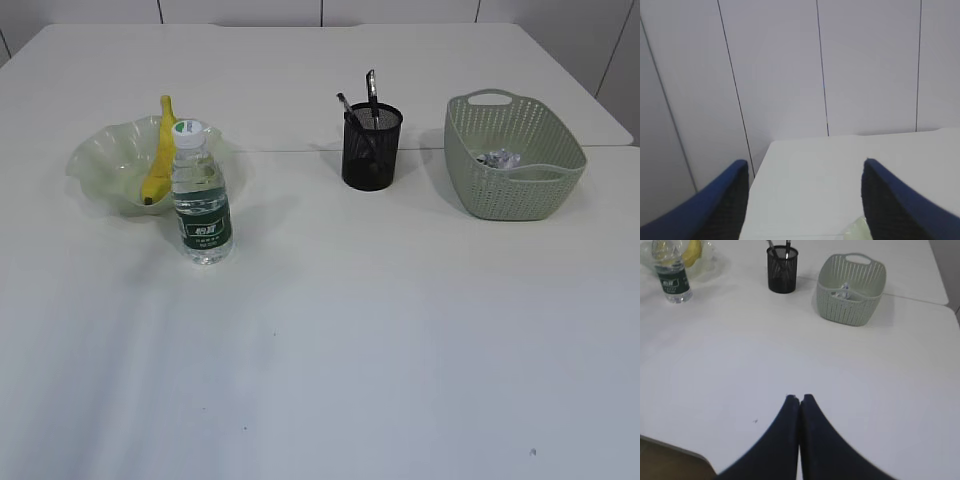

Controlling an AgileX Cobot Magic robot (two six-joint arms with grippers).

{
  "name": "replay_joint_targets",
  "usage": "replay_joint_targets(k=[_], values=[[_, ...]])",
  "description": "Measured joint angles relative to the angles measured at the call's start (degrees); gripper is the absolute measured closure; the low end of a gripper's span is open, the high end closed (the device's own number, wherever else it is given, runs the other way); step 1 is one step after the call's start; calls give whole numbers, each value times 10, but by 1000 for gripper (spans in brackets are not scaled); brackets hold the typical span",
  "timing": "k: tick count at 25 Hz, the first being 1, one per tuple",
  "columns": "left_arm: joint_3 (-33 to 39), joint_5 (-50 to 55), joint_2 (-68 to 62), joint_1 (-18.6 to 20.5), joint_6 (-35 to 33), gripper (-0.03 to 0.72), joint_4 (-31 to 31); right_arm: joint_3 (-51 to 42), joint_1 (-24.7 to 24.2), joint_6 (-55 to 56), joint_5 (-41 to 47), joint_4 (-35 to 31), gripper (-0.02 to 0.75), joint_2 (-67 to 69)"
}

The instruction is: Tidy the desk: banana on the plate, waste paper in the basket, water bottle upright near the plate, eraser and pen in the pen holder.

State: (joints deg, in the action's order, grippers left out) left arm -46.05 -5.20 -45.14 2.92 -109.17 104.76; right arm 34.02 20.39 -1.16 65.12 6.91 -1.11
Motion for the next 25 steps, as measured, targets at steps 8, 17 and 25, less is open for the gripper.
replay_joint_targets(k=[8,17,25], values=[[6,-3,23,0,0,193,0,-51,0,-18,2,-21,748,0],[35,-22,43,0,-2,192,0,-53,0,-19,3,-25,748,0],[72,-67,99,0,-18,193,1,-53,0,-18,3,-26,748,0]])
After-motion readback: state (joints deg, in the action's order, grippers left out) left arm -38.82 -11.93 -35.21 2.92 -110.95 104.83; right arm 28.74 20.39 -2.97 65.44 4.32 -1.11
